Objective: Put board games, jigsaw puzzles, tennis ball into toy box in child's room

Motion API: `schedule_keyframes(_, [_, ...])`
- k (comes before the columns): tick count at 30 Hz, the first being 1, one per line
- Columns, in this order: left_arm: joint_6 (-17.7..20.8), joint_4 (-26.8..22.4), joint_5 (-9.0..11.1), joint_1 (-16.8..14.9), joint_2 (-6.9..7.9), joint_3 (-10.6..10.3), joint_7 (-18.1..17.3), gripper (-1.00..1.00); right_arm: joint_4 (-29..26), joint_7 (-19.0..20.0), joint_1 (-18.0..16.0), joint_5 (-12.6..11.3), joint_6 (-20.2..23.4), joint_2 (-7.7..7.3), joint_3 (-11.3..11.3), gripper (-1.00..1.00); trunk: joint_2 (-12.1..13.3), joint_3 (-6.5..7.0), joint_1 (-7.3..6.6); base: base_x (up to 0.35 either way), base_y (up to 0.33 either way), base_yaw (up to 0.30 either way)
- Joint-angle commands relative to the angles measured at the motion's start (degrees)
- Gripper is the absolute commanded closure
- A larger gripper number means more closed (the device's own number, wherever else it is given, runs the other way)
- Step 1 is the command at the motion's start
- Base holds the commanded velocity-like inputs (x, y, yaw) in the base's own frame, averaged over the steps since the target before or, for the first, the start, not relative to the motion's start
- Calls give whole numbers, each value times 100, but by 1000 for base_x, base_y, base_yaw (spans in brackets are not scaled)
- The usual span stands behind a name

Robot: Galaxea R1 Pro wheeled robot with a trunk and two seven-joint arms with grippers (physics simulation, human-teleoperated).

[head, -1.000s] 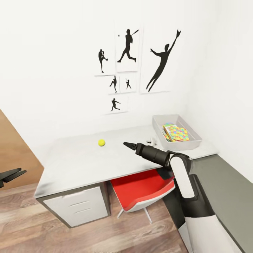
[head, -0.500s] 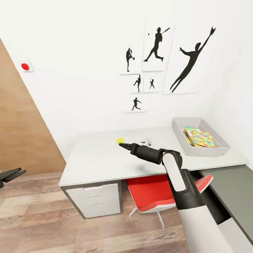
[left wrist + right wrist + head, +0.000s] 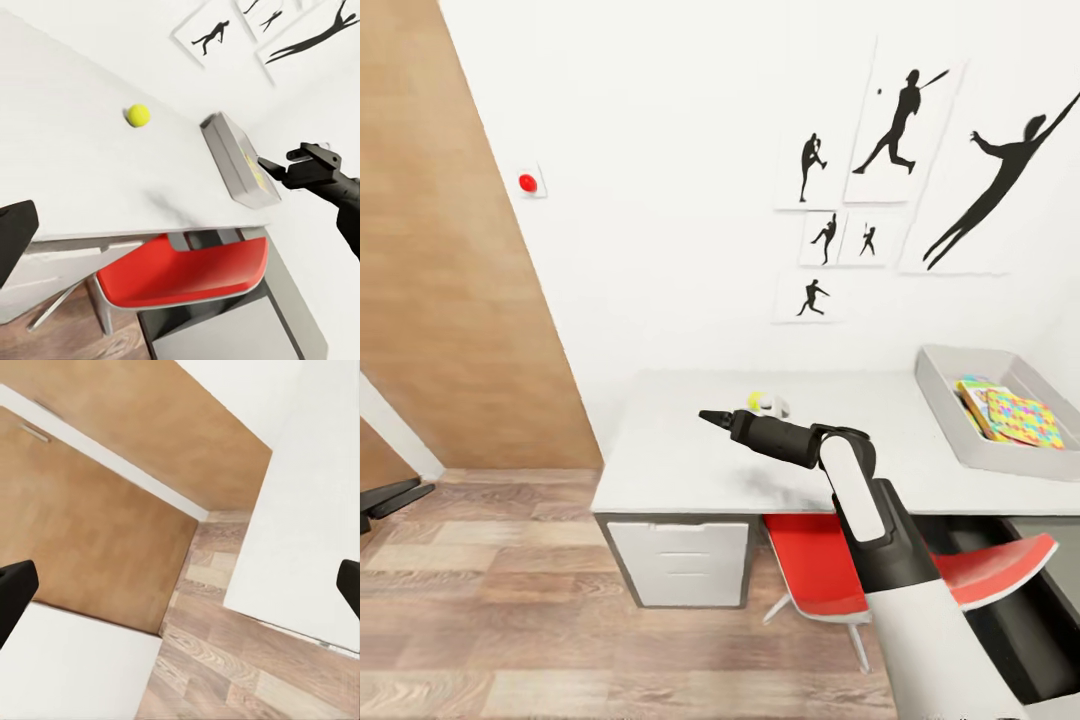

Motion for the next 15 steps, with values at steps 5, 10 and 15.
schedule_keyframes(5, [61,3,-8,-5,1,-1,-24,-100,20,54,-13,59,40,-3,-8,-100,-11,-26,4,76,259,276])
schedule_keyframes(10, [61,3,-9,-5,1,3,-24,-100,17,54,-16,68,62,-18,-8,-100,-11,-40,4,50,143,165])
schedule_keyframes(15, [52,3,-9,-5,1,-2,-24,-100,19,58,-16,68,76,-43,-12,-100,-11,-43,4,12,34,40])
